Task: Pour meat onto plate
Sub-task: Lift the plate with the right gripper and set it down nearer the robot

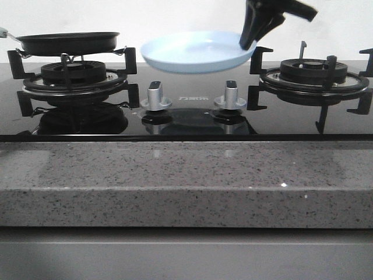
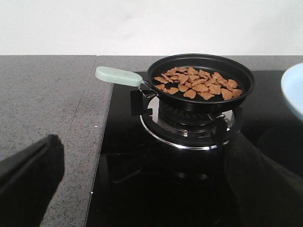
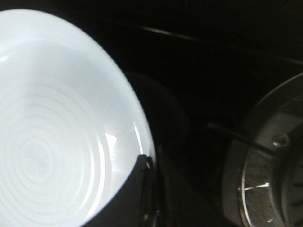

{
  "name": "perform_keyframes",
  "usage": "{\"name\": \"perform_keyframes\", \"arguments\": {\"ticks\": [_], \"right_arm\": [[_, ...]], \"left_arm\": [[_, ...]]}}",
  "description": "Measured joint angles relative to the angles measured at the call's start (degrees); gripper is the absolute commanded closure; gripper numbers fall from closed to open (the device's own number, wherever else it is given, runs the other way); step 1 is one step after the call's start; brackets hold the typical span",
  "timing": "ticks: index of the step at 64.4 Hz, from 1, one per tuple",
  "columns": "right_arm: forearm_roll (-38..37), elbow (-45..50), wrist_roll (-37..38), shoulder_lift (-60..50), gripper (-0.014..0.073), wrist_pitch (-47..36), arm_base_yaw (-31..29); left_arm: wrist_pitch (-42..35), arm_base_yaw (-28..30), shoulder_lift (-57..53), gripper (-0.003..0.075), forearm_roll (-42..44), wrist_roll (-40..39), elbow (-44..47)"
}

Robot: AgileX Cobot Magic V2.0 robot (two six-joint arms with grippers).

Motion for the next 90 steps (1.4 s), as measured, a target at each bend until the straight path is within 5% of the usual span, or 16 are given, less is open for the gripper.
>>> {"name": "perform_keyframes", "arguments": {"ticks": [21, 31, 45, 56, 90], "right_arm": [[0.54, 4.33, -1.03, -8.74, 0.0652, 0.39, -0.13], [0.54, 16.59, -2.05, -16.41, 0.0652, -0.93, 0.32], [0.67, 39.32, -3.35, -28.48, 0.0652, -12.78, 3.04], [1.55, 48.35, -3.82, -31.79, 0.0652, -16.72, 4.6], [4.74, 51.69, -4.62, -28.26, 0.0652, -24.36, 4.6]], "left_arm": [[0.0, 0.0, 0.0, 0.0048, 0.0, 0.0, 0.0], [0.0, 0.0, 0.0, 0.0048, 0.0, 0.0, 0.0], [0.0, 0.0, 0.0, 0.0048, 0.0, 0.0, 0.0], [0.0, 0.0, 0.38, 0.0048, 0.0, 0.0, 0.0], [0.0, 0.0, 0.61, 0.0048, 0.0, 0.0, 0.0]]}}
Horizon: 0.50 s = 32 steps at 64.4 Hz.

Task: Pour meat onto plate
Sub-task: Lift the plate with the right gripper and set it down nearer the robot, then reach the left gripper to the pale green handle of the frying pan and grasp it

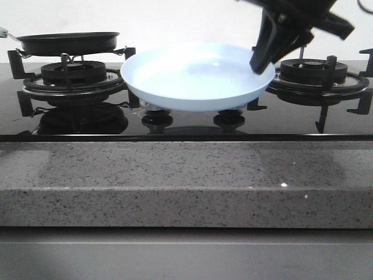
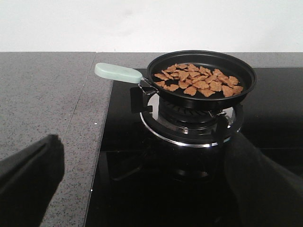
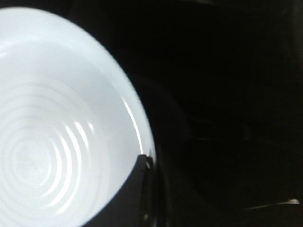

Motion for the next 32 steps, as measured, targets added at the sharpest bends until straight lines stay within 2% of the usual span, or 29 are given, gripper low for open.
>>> {"name": "perform_keyframes", "arguments": {"ticks": [32], "right_arm": [[1.99, 0.0, 0.0, 0.22, 0.0652, 0.92, 0.0]], "left_arm": [[0.0, 0.0, 0.0, 0.0048, 0.0, 0.0, 0.0]]}}
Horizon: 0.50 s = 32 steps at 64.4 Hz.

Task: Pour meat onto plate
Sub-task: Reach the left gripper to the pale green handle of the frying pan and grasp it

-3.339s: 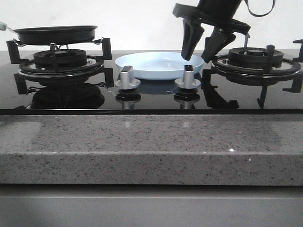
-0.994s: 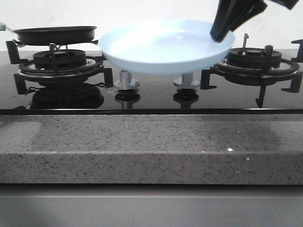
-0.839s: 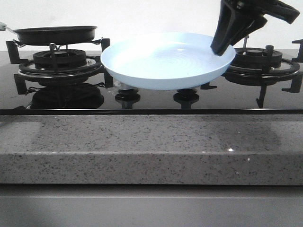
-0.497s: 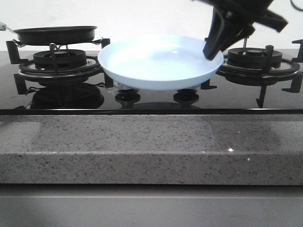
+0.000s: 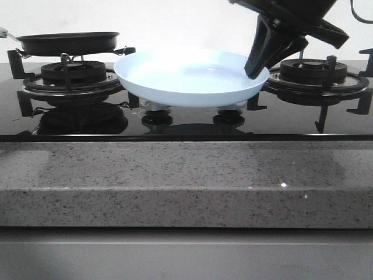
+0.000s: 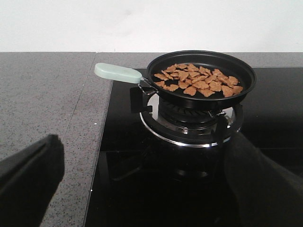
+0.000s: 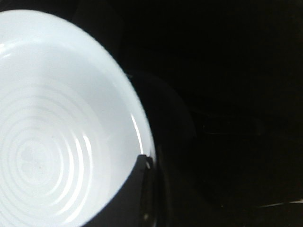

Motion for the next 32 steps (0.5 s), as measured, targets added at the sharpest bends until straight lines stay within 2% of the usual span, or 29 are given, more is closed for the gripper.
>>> {"name": "perform_keyframes", "arguments": {"ticks": [9, 20, 32], "right_arm": [[0.03, 0.0, 0.0, 0.0, 0.0652, 0.21, 0.0], [0.13, 0.0, 0.0, 0.0, 0.0652, 0.3, 0.0], [0.13, 0.0, 0.0, 0.0, 0.0652, 0.35, 0.0]], "left_arm": [[0.0, 0.0, 0.0, 0.0048, -0.36, 0.0, 0.0], [2.15, 0.0, 0.0, 0.0048, -5.53, 0.0, -0.22], [9.01, 1.04, 2.48, 0.0048, -16.61, 0.0, -4.26]]}}
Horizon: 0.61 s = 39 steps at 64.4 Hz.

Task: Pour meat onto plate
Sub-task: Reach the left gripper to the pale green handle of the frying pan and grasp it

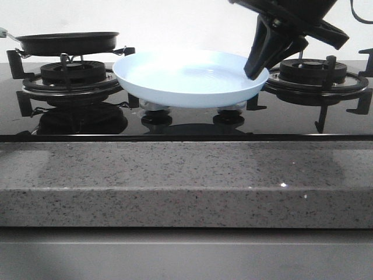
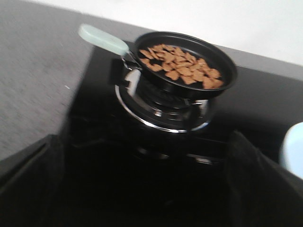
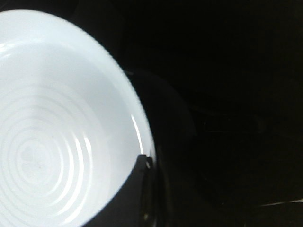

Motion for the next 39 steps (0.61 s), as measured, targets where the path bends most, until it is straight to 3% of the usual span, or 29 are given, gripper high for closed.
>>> {"name": "perform_keyframes", "arguments": {"ticks": [11, 28, 39], "right_arm": [[0.0, 0.0, 0.0, 0.0, 0.0652, 0.08, 0.0], [0.0, 0.0, 0.0, 0.0, 0.0652, 0.14, 0.0], [0.0, 0.0, 0.0, 0.0, 0.0652, 0.14, 0.0]], "left_arm": [[5.96, 5.51, 5.72, 0.0048, -8.82, 0.0, -7.49], [14.01, 17.99, 16.22, 0.0048, -14.03, 0.0, -18.95], [18.68, 19.84, 24.83, 0.0048, -17.14, 0.0, -27.12]]}}
